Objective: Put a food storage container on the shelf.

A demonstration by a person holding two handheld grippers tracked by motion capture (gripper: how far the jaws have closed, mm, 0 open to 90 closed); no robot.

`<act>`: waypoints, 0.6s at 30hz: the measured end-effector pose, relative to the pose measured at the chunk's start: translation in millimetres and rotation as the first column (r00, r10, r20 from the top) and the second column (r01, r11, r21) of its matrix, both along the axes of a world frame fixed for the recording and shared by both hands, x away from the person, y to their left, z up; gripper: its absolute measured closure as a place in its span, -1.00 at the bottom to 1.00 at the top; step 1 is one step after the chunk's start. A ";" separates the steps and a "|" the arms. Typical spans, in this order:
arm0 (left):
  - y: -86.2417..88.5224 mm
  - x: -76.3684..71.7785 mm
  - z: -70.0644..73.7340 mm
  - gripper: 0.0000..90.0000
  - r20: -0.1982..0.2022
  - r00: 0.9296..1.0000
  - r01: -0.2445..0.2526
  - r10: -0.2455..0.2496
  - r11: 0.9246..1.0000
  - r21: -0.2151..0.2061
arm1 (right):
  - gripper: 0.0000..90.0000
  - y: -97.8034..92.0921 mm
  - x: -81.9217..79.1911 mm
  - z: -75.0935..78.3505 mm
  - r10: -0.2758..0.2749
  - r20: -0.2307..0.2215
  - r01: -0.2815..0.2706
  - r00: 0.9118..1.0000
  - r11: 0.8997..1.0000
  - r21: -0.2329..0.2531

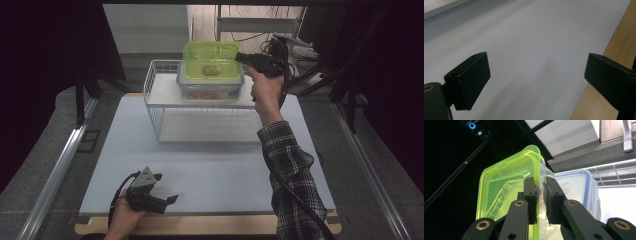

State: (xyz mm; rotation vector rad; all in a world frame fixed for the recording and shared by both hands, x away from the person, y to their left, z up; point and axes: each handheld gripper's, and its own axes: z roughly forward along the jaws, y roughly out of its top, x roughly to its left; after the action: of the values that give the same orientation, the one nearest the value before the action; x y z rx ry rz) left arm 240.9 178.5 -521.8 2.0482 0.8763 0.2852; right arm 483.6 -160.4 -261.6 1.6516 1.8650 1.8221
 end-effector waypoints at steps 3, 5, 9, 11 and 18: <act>-0.2 -0.1 0.0 -0.86 0.000 1.000 0.001 -0.001 1.000 0.001 | 0.79 2.5 -0.3 1.1 -0.007 -0.001 0.006 1.000 1.000 -0.015; -0.4 -0.1 0.0 -0.86 0.000 1.000 0.001 -0.001 1.000 0.001 | 0.78 3.8 0.3 1.8 0.005 -0.007 -0.005 1.000 1.000 -0.019; -1.0 -0.2 0.0 -0.86 0.001 1.000 0.003 -0.003 1.000 0.004 | 0.73 7.3 -0.5 4.8 -0.009 0.001 0.009 1.000 0.997 -0.078; -1.1 -0.2 0.0 -0.86 0.001 1.000 0.003 -0.003 1.000 0.004 | 0.72 8.4 -0.3 5.0 -0.018 0.005 0.018 1.000 0.995 -0.096; -1.1 0.0 -0.4 -0.86 -0.003 1.000 0.004 -0.004 1.000 0.002 | 0.61 10.9 3.8 0.9 -0.051 0.013 0.052 0.999 0.989 -0.140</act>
State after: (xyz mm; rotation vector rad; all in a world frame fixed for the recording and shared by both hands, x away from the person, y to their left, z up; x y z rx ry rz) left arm 240.9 177.4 -522.2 2.0524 0.8736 0.2815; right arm 487.4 -149.5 -260.7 1.6251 1.8799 1.6357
